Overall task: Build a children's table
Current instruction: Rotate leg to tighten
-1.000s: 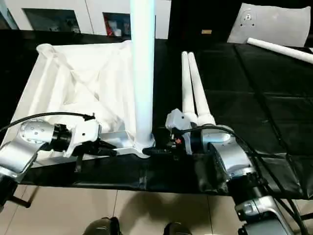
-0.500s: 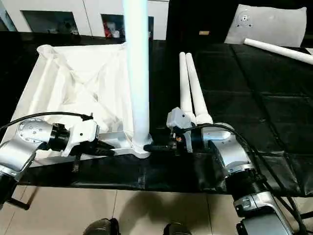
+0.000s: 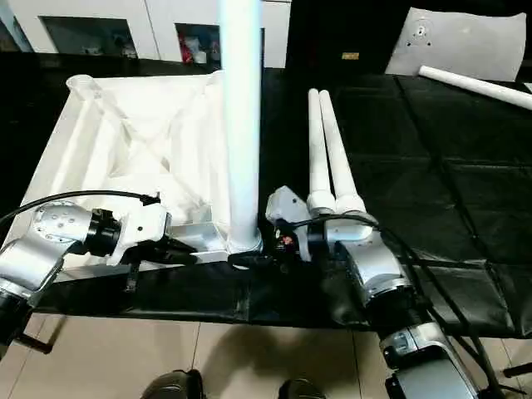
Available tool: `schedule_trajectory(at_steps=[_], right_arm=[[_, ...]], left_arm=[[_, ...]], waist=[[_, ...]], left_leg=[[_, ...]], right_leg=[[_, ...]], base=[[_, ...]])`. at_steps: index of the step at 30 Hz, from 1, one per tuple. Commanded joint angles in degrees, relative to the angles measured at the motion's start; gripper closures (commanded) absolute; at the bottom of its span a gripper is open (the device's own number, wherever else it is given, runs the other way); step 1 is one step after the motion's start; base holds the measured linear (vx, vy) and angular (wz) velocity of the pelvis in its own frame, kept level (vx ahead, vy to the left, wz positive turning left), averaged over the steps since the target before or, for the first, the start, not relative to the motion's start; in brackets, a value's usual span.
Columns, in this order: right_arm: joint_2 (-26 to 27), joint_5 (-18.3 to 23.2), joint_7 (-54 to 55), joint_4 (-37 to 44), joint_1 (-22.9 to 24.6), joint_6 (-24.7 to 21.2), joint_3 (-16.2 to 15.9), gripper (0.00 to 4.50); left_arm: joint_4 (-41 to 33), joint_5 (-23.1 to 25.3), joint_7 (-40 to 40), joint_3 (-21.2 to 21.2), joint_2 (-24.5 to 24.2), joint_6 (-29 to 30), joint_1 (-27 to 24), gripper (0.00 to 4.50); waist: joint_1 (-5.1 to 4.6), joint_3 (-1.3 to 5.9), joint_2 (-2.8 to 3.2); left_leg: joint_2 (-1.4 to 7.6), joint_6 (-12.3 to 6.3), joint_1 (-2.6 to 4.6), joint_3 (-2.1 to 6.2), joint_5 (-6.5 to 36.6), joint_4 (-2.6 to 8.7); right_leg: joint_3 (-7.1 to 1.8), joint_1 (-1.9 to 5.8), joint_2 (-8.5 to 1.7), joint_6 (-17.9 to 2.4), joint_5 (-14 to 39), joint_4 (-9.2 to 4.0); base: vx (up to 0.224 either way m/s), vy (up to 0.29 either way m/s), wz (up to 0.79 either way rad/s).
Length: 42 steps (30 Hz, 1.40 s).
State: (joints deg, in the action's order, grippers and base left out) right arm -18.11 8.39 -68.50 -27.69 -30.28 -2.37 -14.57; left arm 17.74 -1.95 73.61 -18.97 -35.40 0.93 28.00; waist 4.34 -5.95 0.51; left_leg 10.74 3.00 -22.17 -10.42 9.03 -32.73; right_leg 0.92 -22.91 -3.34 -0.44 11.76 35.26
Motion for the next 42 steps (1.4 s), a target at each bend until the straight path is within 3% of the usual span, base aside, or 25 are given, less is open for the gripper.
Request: schedule_trajectory(at_steps=[1,9,14,17,19,20,24,26,29,30,32,35,37,40,42], right_arm=[[0.0,0.3,-0.1,-0.1,-0.8,-0.6,0.2,1.03],[0.0,1.7,-2.4,-0.4,-0.6,-1.6,0.4,1.67],[-0.2,1.9,-3.5,0.3,0.1,-2.7,-0.1,1.77],[-0.5,2.2,-4.3,1.6,1.6,-4.3,-0.7,1.78],[0.3,3.0,-3.0,2.8,2.6,-6.7,-0.4,1.78],[2.4,3.8,0.7,4.5,3.6,-8.7,0.5,1.78],[8.5,3.3,12.6,6.9,5.2,-12.3,2.4,1.78],[11.9,2.9,18.4,8.0,6.0,-14.4,3.0,1.78],[16.6,1.4,25.7,9.3,6.5,-16.1,2.9,1.78],[18.2,0.6,28.5,9.8,6.5,-17.0,2.8,1.78],[21.0,-0.8,33.4,10.8,6.6,-18.9,3.1,1.8],[24.2,-4.0,40.6,12.7,6.8,-20.9,2.7,1.8],[24.4,-3.5,40.5,14.1,7.3,-20.4,2.3,1.8],[23.7,-3.5,40.7,15.5,8.3,-19.3,2.3,1.07],[22.4,-3.4,40.2,15.8,8.8,-18.4,3.3,1.0]], left_arm=[[1.0,2.7,1.8,-3.1,-0.1,-0.7,-0.2,4.5],[1.6,2.9,1.8,-3.2,-0.2,-1.3,-0.2,4.5],[1.4,2.7,1.9,-3.2,-0.3,-1.1,-0.4,4.5],[0.4,1.9,0.9,-2.6,0.4,0.7,-1.1,4.5],[-1.1,0.8,-0.4,-1.7,1.3,3.9,-1.6,4.5],[-2.8,0.7,-3.2,-0.8,2.3,7.5,-1.7,4.5],[-7.7,-1.5,-11.4,2.4,7.0,17.0,-2.3,4.5],[-10.8,-1.9,-15.8,3.6,9.6,21.7,-3.0,4.5],[-13.6,-0.7,-23.1,5.4,13.8,27.0,-3.7,4.5],[-14.4,0.1,-25.7,5.8,15.5,28.7,-3.9,4.5],[-15.8,1.4,-29.5,6.4,18.1,31.7,-4.1,4.5],[-17.8,4.0,-35.9,7.0,22.1,35.7,-3.8,4.5],[-18.5,4.6,-37.0,6.4,22.4,35.7,-3.8,4.5],[-19.0,5.9,-36.4,4.8,20.7,34.7,-4.2,4.5],[-19.0,6.2,-34.7,4.3,18.7,33.7,-4.7,4.5]], waist=[[-0.21,3.95,0.26],[0.24,4.13,0.29],[0.37,4.14,0.32],[0.44,4.09,0.27],[0.49,4.12,0.34],[0.41,3.99,0.09],[-0.19,3.31,0.09],[-0.65,3.04,0.46],[-1.9,3.18,0.28],[-1.9,3.18,0.28],[-2.43,3.36,0.13],[-2.38,3.46,0.12],[-2.21,3.55,-0.03],[-2.12,3.64,0.14],[-2.14,3.54,0.2]], left_leg=[[2.38,-1.86,1.51,0.39,11.6,3.53],[2.38,-1.86,1.55,0.32,11.0,3.45],[2.4,-1.62,1.56,0.35,11.3,3.49],[2.41,-1.79,1.54,0.29,10.9,3.47],[2.51,-1.91,1.56,0.31,10.6,3.51],[2.52,-1.99,1.55,0.27,10.6,3.57],[2.39,0.07,1.61,0.48,15.1,4.18],[2.29,1.53,1.62,0.87,17.6,4.52],[2.23,2.18,1.43,0.97,17.7,4.67],[2.23,2.18,1.43,0.97,17.7,4.67],[2.0,1.04,1.21,0.74,14.3,4.36],[1.92,0.19,1.15,0.59,10.5,4.13],[1.81,-0.53,1.05,0.56,9.4,3.99],[1.73,-1.86,0.89,0.52,7.1,3.84],[1.76,-1.95,0.93,0.56,7.8,3.92]], right_leg=[[-1.85,2.02,-3.77,-15.1,4.8,-3.54],[-1.85,2.04,-3.74,-15.0,4.3,-3.49],[-1.83,2.05,-3.76,-15.1,4.3,-3.46],[-1.85,2.05,-3.73,-15.1,3.4,-3.39],[-1.83,2.1,-3.73,-15.2,3.1,-3.3],[-1.84,1.98,-3.71,-15.1,3.6,-3.38],[-2.09,1.54,-4.03,-13.7,12.8,-4.3],[-2.2,1.38,-4.13,-11.5,19.2,-4.83],[-2.12,1.31,-3.82,-10.4,17.8,-4.93],[-2.12,1.31,-3.82,-10.4,17.8,-4.93],[-2.22,1.52,-3.6,-10.7,12.8,-4.81],[-2.14,1.61,-3.37,-10.9,7.6,-4.61],[-2.11,1.93,-3.39,-11.0,4.9,-4.43],[-1.98,2.1,-3.19,-11.2,-0.5,-4.05],[-1.92,2.12,-3.25,-11.3,-0.2,-4.1]], base=[[0.0,0.0,0.0],[0.0,0.0,0.0],[0.0,0.0,0.0],[0.0,0.0,0.0],[0.0,0.0,0.0],[0.0,0.0,0.0],[0.0,0.0,0.0],[0.0,0.0,0.0],[0.0,0.0,0.0],[0.0,0.0,0.0],[0.0,0.0,0.0],[0.0,0.0,0.0],[0.0,0.0,0.0],[0.0,0.0,0.0],[0.0,0.0,0.0]])
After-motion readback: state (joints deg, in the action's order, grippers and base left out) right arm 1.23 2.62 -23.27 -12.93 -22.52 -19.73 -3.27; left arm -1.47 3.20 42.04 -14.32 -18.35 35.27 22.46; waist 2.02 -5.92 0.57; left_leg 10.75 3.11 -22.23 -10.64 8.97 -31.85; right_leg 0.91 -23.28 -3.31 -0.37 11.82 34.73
